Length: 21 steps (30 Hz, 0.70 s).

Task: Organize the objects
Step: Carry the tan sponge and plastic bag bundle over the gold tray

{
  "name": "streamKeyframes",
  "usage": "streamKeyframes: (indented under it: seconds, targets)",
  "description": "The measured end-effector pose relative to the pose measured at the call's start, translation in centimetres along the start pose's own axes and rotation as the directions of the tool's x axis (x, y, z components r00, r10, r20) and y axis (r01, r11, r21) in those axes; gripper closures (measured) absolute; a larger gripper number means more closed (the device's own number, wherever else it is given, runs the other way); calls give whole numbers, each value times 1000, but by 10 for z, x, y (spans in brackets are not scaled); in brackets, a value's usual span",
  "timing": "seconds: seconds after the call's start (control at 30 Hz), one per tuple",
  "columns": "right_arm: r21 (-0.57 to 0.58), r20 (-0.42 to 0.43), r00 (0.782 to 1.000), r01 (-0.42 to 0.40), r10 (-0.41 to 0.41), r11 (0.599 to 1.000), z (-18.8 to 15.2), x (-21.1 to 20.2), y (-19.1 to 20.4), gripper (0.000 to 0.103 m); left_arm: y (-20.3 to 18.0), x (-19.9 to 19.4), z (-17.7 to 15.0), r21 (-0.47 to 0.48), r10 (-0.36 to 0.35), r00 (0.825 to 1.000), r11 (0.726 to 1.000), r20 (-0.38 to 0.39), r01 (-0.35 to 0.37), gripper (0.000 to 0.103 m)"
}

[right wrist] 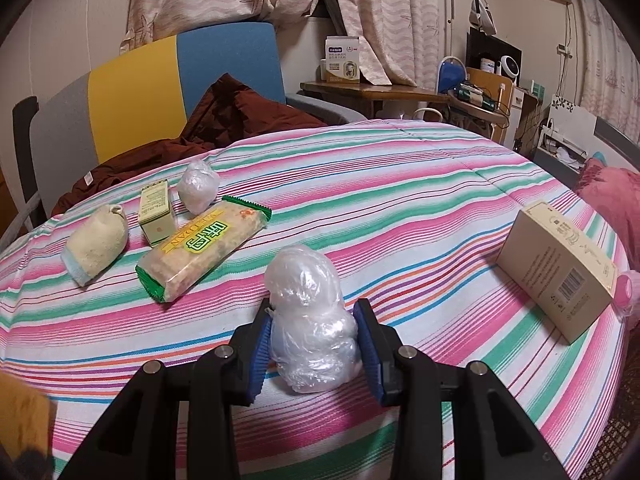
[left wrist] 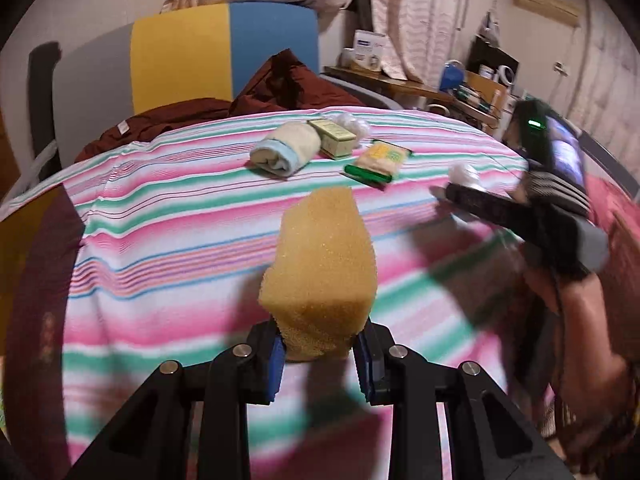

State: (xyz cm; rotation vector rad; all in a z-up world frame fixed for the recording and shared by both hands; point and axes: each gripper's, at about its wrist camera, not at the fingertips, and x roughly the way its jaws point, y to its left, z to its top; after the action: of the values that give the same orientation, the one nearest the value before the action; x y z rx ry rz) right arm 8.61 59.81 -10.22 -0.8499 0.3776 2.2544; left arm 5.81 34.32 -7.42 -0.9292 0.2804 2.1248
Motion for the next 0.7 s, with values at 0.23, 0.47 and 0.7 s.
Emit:
streamKeyframes:
  seconds: [0.23,0.47,0.7]
  targets:
    - [-21,15,1000,24,-24,1000,-1,-4,4,64,20,-49,-9,-83,-48,998,995,45,52,74]
    - [-129,66,997,50,-42,990,-2,-14,26,64,53,-91,-22,-157,-20,996,987,81,32,74]
    - [-187,90,995,48,-32,981,-3,-21,37,64,94,-120,-43,-239,26,996,971,91,-4,74]
